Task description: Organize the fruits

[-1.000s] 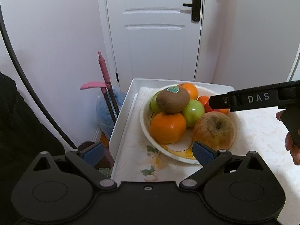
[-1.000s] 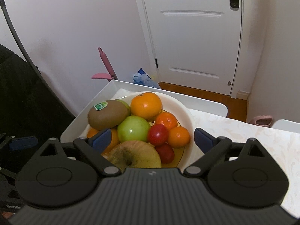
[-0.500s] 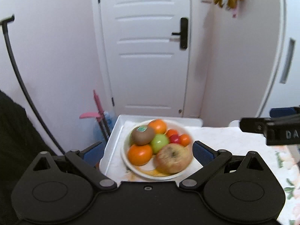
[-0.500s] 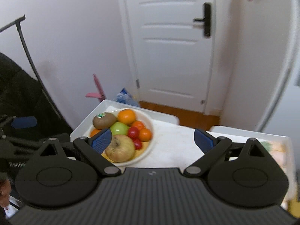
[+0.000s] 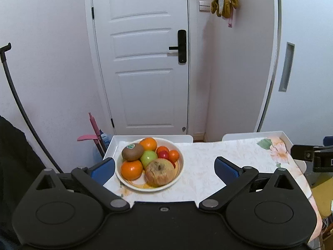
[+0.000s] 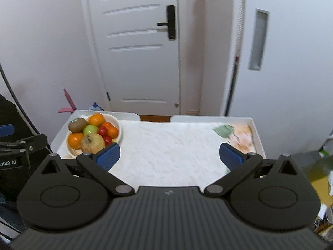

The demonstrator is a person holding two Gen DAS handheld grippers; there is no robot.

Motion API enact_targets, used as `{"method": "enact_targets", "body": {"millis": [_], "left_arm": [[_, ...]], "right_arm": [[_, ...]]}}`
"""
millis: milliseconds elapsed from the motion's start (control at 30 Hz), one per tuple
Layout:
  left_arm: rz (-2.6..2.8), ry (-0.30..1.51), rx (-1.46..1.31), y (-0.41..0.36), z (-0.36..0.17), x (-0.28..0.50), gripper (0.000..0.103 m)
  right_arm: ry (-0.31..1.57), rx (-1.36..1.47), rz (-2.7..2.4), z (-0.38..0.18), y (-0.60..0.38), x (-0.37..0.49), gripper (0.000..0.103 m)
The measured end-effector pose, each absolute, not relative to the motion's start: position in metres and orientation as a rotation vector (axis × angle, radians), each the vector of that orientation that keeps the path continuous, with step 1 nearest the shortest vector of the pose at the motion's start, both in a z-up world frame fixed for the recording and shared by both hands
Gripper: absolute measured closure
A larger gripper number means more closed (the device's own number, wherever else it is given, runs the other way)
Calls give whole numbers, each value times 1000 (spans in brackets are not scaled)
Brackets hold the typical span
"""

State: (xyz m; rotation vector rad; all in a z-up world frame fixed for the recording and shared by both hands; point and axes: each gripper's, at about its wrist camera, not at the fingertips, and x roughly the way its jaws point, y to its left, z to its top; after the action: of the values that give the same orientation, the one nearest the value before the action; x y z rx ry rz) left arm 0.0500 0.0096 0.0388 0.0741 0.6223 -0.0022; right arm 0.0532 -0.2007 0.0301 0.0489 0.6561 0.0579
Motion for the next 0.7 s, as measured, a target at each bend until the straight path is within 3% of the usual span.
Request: {"method": "enact_targets", "body": {"millis": [700], "left_arm": [[-9, 619, 76, 2, 37, 38, 0]], "right_arm": [[690, 78, 0, 20, -217, 30, 0]]}}
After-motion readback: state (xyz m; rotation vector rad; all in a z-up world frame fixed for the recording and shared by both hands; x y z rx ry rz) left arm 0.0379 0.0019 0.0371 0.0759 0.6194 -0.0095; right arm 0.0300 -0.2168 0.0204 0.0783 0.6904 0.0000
